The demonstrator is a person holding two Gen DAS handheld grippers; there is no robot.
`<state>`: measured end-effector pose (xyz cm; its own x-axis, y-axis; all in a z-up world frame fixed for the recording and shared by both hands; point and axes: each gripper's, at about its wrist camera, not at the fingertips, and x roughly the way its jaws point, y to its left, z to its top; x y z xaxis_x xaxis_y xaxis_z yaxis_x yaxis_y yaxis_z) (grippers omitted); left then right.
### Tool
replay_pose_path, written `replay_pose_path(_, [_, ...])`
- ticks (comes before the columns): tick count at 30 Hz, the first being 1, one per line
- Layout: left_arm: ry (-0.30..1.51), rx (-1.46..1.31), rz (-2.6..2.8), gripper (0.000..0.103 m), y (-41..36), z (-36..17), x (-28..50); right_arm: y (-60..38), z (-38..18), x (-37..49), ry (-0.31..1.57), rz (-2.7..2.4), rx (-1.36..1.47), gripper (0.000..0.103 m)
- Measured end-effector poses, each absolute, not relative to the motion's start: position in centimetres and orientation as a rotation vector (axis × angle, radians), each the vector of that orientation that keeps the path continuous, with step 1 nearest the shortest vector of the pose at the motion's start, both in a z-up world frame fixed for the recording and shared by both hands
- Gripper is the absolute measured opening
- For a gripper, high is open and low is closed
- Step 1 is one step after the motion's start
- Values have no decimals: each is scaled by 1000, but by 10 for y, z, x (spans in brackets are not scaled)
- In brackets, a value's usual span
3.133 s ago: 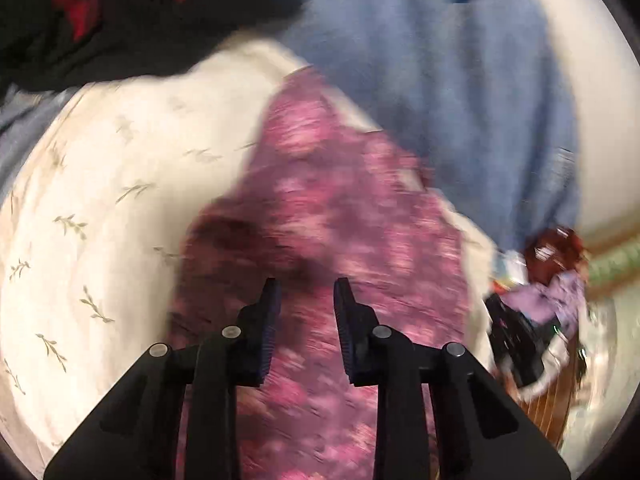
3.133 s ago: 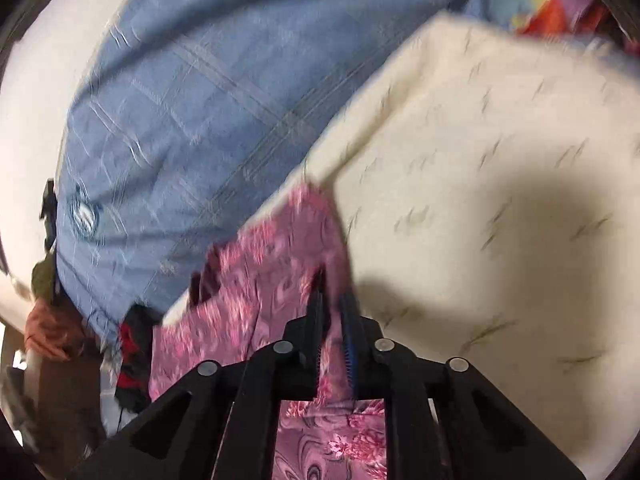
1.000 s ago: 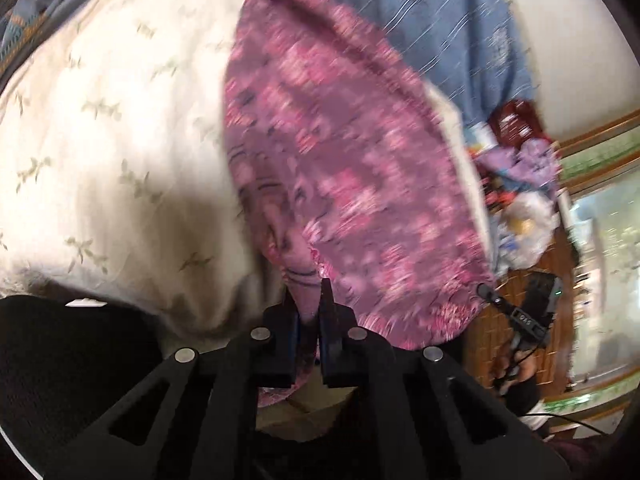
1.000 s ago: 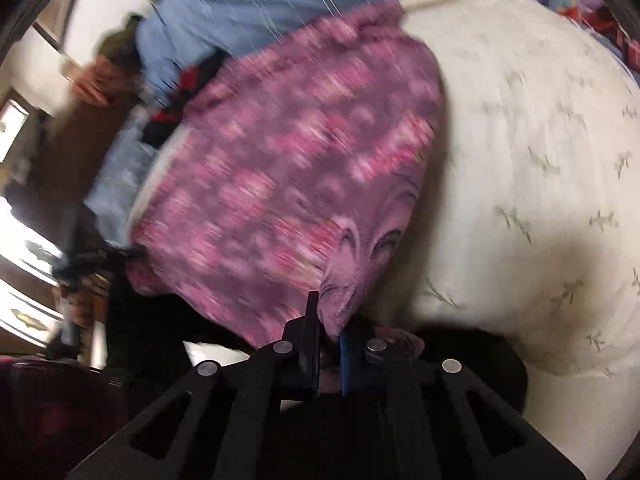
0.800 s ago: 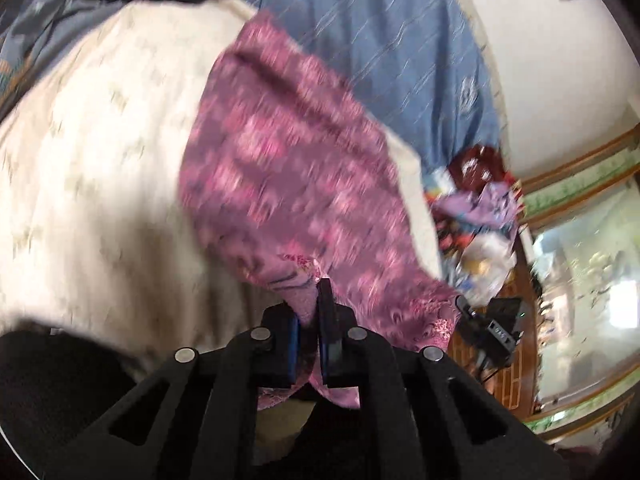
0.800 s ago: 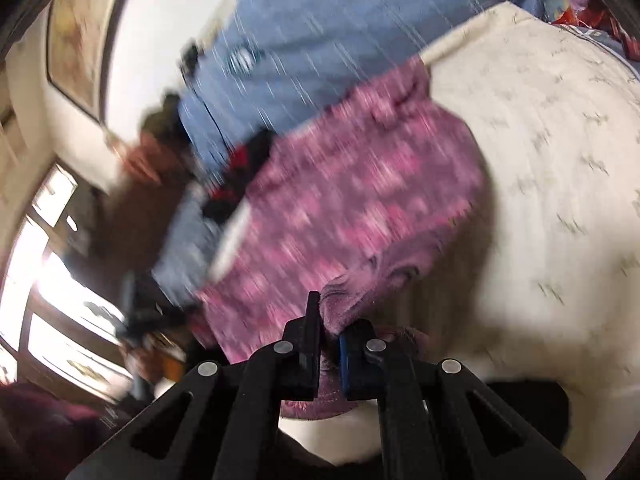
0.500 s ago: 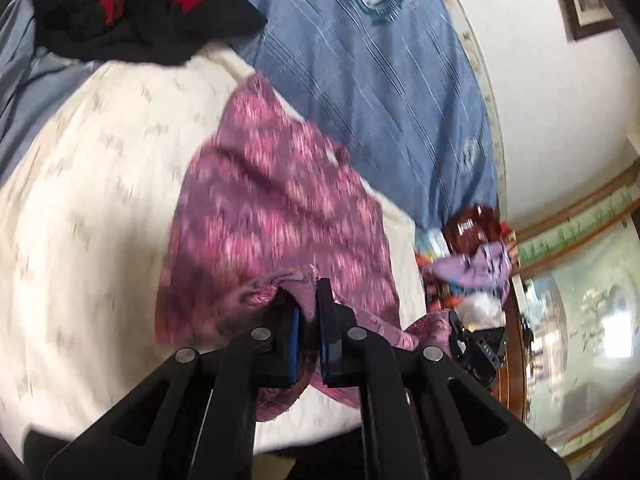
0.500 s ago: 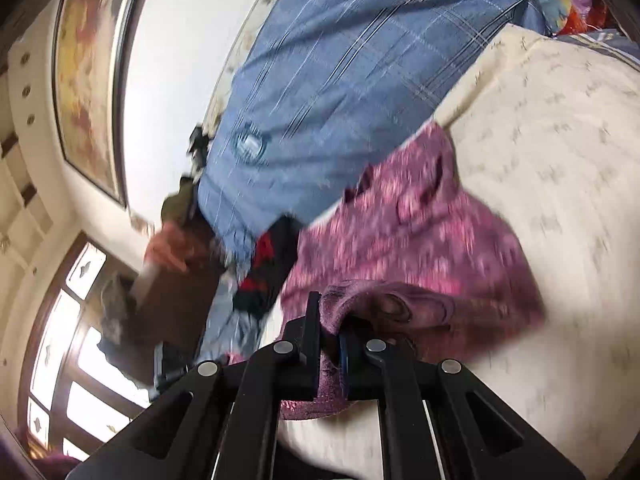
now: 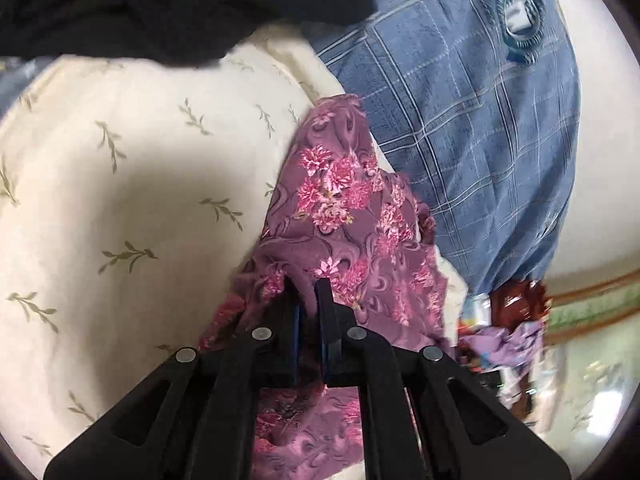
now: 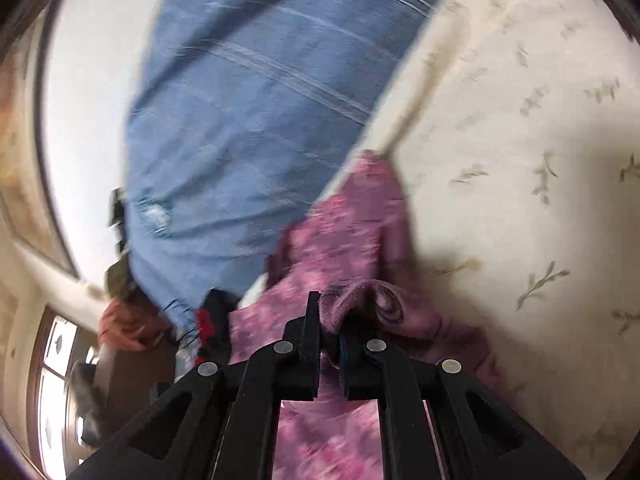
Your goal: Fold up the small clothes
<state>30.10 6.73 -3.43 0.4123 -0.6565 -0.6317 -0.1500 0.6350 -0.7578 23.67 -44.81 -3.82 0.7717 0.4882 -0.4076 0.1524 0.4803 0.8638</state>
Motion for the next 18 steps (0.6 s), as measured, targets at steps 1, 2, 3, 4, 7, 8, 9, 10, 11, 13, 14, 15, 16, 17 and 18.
replay_pose_path(1, [1117, -857, -391, 5, 69, -31, 298, -450, -40, 238, 689, 225, 1082, 11])
replay_pose_path(2, [1101, -851, -407, 6, 70, -26, 292, -450, -39, 236, 681, 243, 1095, 14])
replay_pose_path(3, [1092, -847, -424, 9, 70, -22, 287, -450, -38, 235, 678, 254, 1097, 16])
replay_pose_path(4, [1084, -845, -447, 24, 70, -18, 282, -449, -36, 231, 674, 267, 1098, 25])
replay_pose_path(7, [1077, -832, -492, 62, 63, -9, 265, -446, -35, 220, 659, 317, 1133, 48])
replay_pose_path(8, [1078, -824, -509, 64, 58, -7, 260, -444, -35, 217, 664, 328, 1135, 48])
replay_pose_path(9, [1087, -809, -527, 64, 52, -8, 258, -441, -37, 217, 685, 341, 1129, 48])
replay_pose_path(10, [1101, -797, -537, 64, 48, -9, 257, -438, -37, 217, 700, 348, 1123, 48])
replay_pose_path(11, [1120, -789, -542, 64, 43, -12, 257, -434, -37, 217, 715, 356, 1114, 48])
replay_pose_path(13, [1149, -781, -545, 63, 37, -17, 258, -427, -38, 218, 753, 355, 1079, 48])
replay_pose_path(14, [1153, -780, -543, 63, 36, -18, 258, -426, -38, 216, 760, 360, 1072, 48])
replay_pose_path(15, [1152, -784, -544, 63, 36, -18, 259, -425, -38, 213, 760, 371, 1069, 48])
replay_pose_path(16, [1154, -796, -544, 63, 37, -19, 261, -424, -38, 212, 765, 373, 1064, 49])
replay_pose_path(17, [1154, -804, -543, 54, 38, -18, 263, -423, -39, 214, 773, 370, 1054, 49])
replay_pose_path(18, [1150, -810, -544, 43, 38, -18, 265, -421, -39, 217, 777, 360, 1036, 48])
